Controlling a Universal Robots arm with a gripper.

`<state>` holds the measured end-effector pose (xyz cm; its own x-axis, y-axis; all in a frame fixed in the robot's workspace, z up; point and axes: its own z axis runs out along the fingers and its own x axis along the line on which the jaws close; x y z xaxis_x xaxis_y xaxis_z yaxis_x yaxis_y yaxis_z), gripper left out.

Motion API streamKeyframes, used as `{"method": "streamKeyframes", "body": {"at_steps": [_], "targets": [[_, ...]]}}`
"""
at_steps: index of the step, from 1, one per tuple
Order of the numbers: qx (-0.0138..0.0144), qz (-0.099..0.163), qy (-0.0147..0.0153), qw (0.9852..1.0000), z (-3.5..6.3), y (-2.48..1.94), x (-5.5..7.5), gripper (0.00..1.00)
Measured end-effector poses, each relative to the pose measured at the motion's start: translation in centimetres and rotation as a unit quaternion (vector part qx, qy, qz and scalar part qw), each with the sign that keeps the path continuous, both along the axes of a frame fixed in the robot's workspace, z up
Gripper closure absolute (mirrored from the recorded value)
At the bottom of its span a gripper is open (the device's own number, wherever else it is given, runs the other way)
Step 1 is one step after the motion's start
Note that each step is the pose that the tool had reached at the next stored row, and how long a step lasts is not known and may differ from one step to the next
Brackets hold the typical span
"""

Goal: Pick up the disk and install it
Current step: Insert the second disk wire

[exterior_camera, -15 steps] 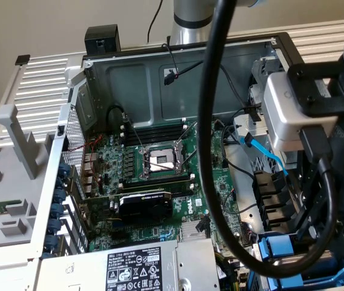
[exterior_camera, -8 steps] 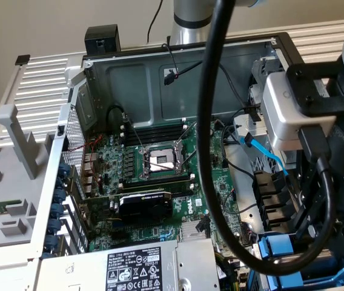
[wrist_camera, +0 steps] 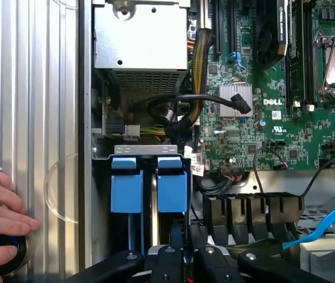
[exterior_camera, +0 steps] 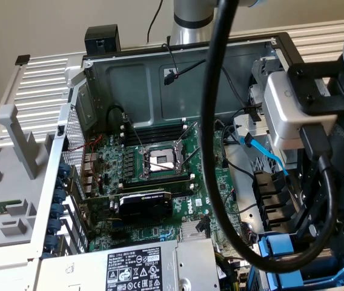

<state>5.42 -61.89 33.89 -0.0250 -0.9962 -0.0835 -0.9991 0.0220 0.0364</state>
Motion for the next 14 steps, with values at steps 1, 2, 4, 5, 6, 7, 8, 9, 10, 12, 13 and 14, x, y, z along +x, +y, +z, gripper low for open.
{"method": "streamKeyframes", "body": {"at_steps": [1, 2, 4, 5, 6, 7, 8, 9, 10, 12, 13, 14], "targets": [[0.0000, 0.000, -0.0001, 1.0000, -0.01, 0.01, 0.00, 0.84], [0.0000, 0.000, -0.0001, 1.0000, -0.04, 0.02, 0.01, 0.84], [-0.0002, 0.000, -0.0001, 1.0000, -0.07, 0.02, 0.02, 0.84], [-0.0001, 0.000, -0.0001, 1.0000, -0.10, 0.03, 0.02, 0.84], [0.0000, 0.000, -0.0001, 1.0000, -0.14, 0.03, 0.02, 0.84], [-0.0001, 0.000, -0.0001, 1.0000, -0.17, 0.04, 0.02, 0.84], [-0.0003, 0.000, -0.0001, 1.0000, -0.19, 0.04, 0.02, 0.84], [-0.0002, 0.000, -0.0001, 1.0000, -0.20, 0.04, 0.02, 0.84], [-0.0002, 0.000, -0.0001, 1.0000, -0.20, 0.04, 0.02, 0.84], [-0.0001, 0.000, -0.0001, 1.0000, -0.22, 0.05, 0.02, 0.84], [-0.0001, 0.000, -0.0001, 1.0000, -0.22, 0.05, 0.02, 0.84], [0.0000, 0.000, -0.0001, 1.0000, -0.22, 0.05, 0.02, 0.84]]}}
